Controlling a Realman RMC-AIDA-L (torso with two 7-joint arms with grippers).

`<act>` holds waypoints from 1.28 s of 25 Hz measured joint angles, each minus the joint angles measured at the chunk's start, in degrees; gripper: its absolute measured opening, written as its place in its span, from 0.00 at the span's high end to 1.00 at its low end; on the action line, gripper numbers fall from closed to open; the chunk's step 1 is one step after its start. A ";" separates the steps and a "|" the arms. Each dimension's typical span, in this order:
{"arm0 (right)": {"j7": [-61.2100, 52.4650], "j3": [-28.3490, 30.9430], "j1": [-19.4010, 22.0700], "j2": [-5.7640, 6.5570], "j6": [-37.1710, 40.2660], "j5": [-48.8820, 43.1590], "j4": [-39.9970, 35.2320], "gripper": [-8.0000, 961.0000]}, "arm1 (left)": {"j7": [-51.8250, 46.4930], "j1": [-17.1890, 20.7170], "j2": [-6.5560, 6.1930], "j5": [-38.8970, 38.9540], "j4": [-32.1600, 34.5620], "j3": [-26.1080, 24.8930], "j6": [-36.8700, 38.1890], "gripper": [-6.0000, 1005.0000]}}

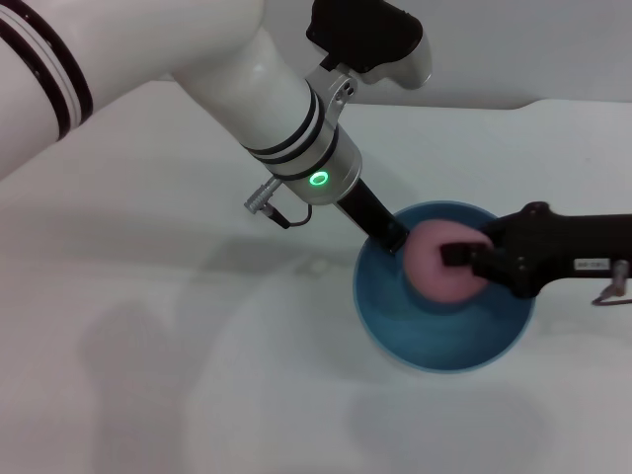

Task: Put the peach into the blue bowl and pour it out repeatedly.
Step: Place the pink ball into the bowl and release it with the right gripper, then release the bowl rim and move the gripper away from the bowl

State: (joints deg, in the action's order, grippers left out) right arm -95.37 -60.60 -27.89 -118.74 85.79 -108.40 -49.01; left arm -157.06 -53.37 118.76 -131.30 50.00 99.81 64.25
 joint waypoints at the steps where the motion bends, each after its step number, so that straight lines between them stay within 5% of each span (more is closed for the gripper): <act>1: 0.00 0.00 0.00 0.00 0.00 0.00 0.00 0.94 | 0.00 0.00 0.00 0.06 0.00 0.01 -0.01 0.99; 9: -12.07 -6.92 -4.23 0.12 -8.62 -8.87 0.10 0.91 | 0.00 -0.08 -0.02 0.58 -0.01 0.20 0.27 0.98; 18: -12.50 -6.86 -4.22 0.03 -8.26 -7.89 -2.16 0.69 | 0.06 -0.28 -0.07 0.70 0.01 0.21 0.35 0.98; 22: -12.51 -6.29 -4.06 0.07 -6.69 -7.03 -3.66 0.51 | 0.13 -0.28 -0.10 0.39 -0.04 0.21 0.39 0.98; 27: -12.37 -3.74 -3.90 0.21 -1.79 -6.27 -5.73 0.46 | 0.44 -0.27 -0.12 0.37 -0.12 0.41 0.71 0.98; 32: -13.07 4.85 -2.22 0.11 -0.01 -4.18 -6.77 0.46 | 0.53 -0.24 -0.11 0.59 -0.17 2.51 0.87 0.98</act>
State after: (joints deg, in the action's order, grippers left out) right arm -108.45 -55.75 -30.11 -118.64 85.79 -112.58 -55.78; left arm -156.52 -53.61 118.65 -130.71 49.84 102.31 65.11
